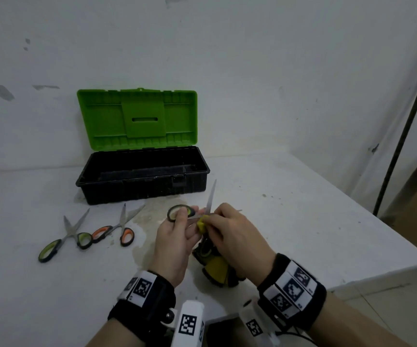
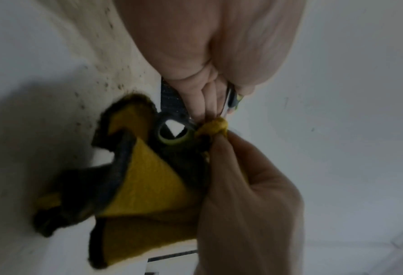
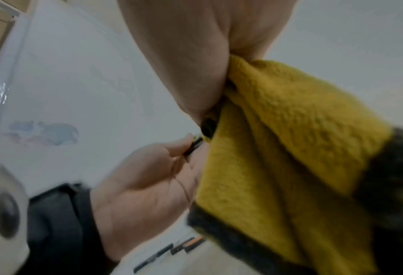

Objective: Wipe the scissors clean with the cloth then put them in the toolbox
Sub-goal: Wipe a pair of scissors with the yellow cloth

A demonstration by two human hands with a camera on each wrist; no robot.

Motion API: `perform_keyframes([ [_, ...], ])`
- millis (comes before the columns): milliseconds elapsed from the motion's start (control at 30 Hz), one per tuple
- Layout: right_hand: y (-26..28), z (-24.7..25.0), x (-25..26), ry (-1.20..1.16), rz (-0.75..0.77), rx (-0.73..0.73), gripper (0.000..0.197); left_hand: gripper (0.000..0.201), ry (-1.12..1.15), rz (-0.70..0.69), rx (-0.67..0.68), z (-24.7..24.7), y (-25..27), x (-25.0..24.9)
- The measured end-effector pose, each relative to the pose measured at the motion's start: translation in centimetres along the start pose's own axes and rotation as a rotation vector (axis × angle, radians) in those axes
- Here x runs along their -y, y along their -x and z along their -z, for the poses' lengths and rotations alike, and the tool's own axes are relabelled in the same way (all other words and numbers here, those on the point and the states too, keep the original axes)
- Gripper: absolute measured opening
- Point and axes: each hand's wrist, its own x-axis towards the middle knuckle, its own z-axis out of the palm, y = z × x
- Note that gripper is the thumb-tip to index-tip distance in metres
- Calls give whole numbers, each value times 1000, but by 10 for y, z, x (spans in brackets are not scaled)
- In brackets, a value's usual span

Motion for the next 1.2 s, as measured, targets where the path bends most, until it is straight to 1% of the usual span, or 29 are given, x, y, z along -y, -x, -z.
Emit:
perform_keyframes([
  [67,0,4,-3,8,-39,18,19,39,-13,-10,-24,4,-1,0],
  [100,-1,6,-2,5,-38,-2,20,39,-13,-5,-30,6,-1,0],
  [167,-4,7,3,-8,7,-44,19,39,-5,17,-20,4,-1,2],
  [267,-7,1,10,-18,39,-23,17,38,10,23,2,-2,1,4],
  [367,-7,1,4,-16,-14,-17,18,37,4,2,-3,1,1,1],
  [433,-9,7,-5,-15,-63,-70,18,39,-2,-11,-19,5,-1,-2],
  [500,-11,14,-9,-15,-64,-127,17,38,2,0,-29,5,-2,-2],
  [600,-16,15,-8,-32,-25,-83,16,36,-2,28,-5,1,-1,0],
  [667,-21,16,-14,-18,-91,-89,18,35,-20,41,11,-1,-1,0],
  [733,-24,21,-22,-1,-160,-135,18,35,-18,44,0,0,-2,-1],
  [800,-21,22,-22,-22,-119,-172,17,37,5,47,-18,1,-5,-3],
  [867,-13,17,-12,-32,-31,-116,17,39,31,48,-20,1,-8,-5],
  [933,-4,10,-5,-27,-9,-46,19,39,49,55,-10,-1,-9,-6],
  [967,-2,9,-6,-22,-23,-39,18,39,53,63,-11,-2,-10,-5],
  [1067,-4,14,-20,-24,-86,-79,15,39,63,78,-23,0,-12,-2],
  [1200,-6,20,-48,-22,-224,-46,17,38,88,76,-47,5,-16,-1],
])
